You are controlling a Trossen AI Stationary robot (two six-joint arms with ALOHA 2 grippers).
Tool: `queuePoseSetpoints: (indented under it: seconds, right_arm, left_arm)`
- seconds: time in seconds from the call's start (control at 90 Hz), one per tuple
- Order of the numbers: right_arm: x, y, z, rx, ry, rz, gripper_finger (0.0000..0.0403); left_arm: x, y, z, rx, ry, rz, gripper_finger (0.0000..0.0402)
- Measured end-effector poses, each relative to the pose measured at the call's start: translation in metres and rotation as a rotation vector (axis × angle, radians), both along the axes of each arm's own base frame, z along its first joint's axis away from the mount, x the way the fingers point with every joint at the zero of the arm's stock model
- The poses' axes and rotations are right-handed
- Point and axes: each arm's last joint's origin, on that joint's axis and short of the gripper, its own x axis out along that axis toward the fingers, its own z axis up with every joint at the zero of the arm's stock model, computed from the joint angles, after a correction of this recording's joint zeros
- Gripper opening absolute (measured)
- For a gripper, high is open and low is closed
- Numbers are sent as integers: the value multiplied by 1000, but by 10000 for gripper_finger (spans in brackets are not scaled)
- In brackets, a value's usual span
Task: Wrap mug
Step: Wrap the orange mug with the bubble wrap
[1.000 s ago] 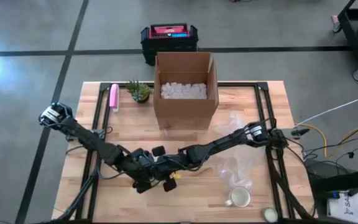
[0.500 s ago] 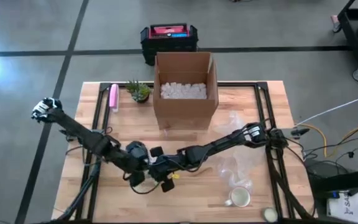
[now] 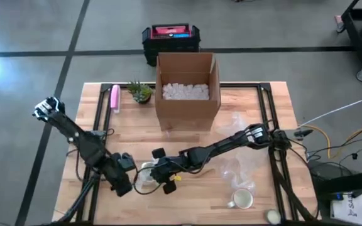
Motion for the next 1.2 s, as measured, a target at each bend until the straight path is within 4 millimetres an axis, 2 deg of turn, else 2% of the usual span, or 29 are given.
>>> queuePoseSetpoints:
  seconds: [0.167,0.378,0.456,0.544,0.678,0.867,1.056,1.2]
  right_arm:
    - [0,0,0,0,0,0,2]
    - [-1,0,-1,-3,11,2,2]
    - [-2,0,-8,-14,39,4,2]
    - [-5,-2,-19,-33,86,8,2]
    - [-2,-1,-6,-23,31,13,2]
    - [-3,-1,-9,-26,42,14,2]
    - [-3,-1,-9,-37,50,17,2]
    - [-5,-3,-5,-53,60,20,2]
  left_arm:
    - [22,-14,-8,3,-181,-66,36]
    - [35,-13,4,90,-311,-86,36]
    - [38,-13,12,96,-357,-78,36]
    - [38,-12,18,95,-373,-70,36]
    - [39,-12,22,108,-394,-77,36]
    - [37,-10,20,118,-379,-72,36]
    - [34,-8,43,99,-394,-57,36]
    - [30,-4,48,138,-350,-43,36]
